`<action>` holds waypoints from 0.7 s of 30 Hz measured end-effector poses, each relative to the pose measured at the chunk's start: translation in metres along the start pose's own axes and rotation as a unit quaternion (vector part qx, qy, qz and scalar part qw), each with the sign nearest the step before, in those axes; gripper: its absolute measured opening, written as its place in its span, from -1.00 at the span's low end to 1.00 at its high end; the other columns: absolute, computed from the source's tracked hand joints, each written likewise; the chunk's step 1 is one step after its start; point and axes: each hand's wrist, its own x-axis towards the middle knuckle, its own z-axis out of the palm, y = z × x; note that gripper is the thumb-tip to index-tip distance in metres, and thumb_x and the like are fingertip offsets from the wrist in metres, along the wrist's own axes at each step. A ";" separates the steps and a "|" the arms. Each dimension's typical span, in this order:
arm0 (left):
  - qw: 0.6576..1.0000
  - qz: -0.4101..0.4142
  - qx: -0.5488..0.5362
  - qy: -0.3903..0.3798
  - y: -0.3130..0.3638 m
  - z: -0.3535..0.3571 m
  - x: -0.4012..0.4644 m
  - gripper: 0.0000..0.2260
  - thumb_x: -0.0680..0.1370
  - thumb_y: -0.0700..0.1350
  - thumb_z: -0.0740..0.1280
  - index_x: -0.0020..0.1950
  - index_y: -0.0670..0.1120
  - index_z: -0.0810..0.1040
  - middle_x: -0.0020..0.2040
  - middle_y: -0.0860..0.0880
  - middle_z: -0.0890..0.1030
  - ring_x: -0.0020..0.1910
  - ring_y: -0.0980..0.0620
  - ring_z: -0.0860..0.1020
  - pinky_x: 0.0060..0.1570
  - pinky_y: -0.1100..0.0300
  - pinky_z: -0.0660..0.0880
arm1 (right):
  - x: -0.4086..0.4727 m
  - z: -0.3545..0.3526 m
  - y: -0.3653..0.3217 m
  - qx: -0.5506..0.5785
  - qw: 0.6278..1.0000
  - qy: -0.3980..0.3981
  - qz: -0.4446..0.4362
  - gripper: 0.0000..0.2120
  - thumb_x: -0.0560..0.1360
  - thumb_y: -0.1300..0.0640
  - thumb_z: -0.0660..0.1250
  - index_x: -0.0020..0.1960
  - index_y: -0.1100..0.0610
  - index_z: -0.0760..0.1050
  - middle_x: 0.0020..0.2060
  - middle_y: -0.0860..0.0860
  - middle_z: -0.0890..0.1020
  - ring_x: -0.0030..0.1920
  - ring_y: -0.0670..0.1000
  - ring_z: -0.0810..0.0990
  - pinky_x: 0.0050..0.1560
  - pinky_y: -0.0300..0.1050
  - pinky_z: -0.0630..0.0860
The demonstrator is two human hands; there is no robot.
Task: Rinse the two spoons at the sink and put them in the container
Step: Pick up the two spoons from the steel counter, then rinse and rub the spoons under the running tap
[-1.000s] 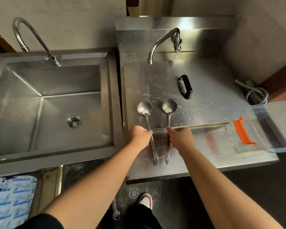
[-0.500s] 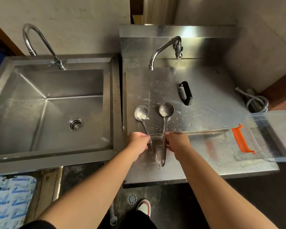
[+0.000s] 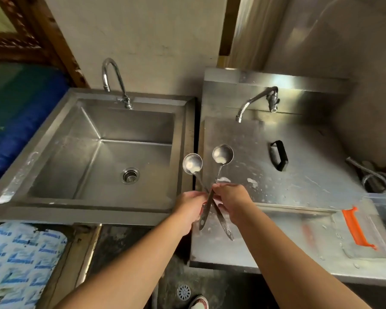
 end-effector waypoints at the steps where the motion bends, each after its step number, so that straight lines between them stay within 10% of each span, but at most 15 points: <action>1: 1.000 0.001 -0.005 0.005 0.003 -0.011 -0.002 -0.87 0.45 -0.10 0.43 -0.28 -0.04 0.72 -0.46 0.02 0.53 -0.58 0.08 0.38 -0.54 0.31 0.26 | -0.002 0.012 -0.003 -0.002 1.000 -0.003 0.001 -0.91 0.53 0.22 0.38 -0.08 0.22 0.64 -0.21 0.15 0.65 -0.21 0.07 0.60 -0.30 -0.15 0.47; 9: 0.997 -0.011 -0.078 0.004 0.030 -0.127 0.000 -0.88 0.35 -0.14 0.45 -0.39 -0.07 0.64 -0.51 -0.01 0.47 -0.59 0.05 0.29 -0.54 0.28 0.13 | -0.026 0.134 -0.023 -0.028 0.999 -0.023 -0.004 -0.83 0.50 0.21 0.40 -0.24 0.25 0.63 -0.34 0.23 0.63 -0.31 0.17 0.59 -0.01 0.20 0.62; 21: 0.983 -0.099 -0.147 -0.054 0.066 -0.340 0.057 -0.94 0.48 -0.13 0.47 -0.13 -0.11 0.65 -0.21 0.03 0.73 -0.58 0.19 0.36 -0.65 0.34 0.17 | -0.054 0.344 -0.039 -0.154 0.987 0.012 -0.043 -0.75 0.56 0.29 0.22 -0.25 0.23 0.57 -0.44 0.17 0.62 -0.58 0.02 0.56 -0.44 -0.11 0.52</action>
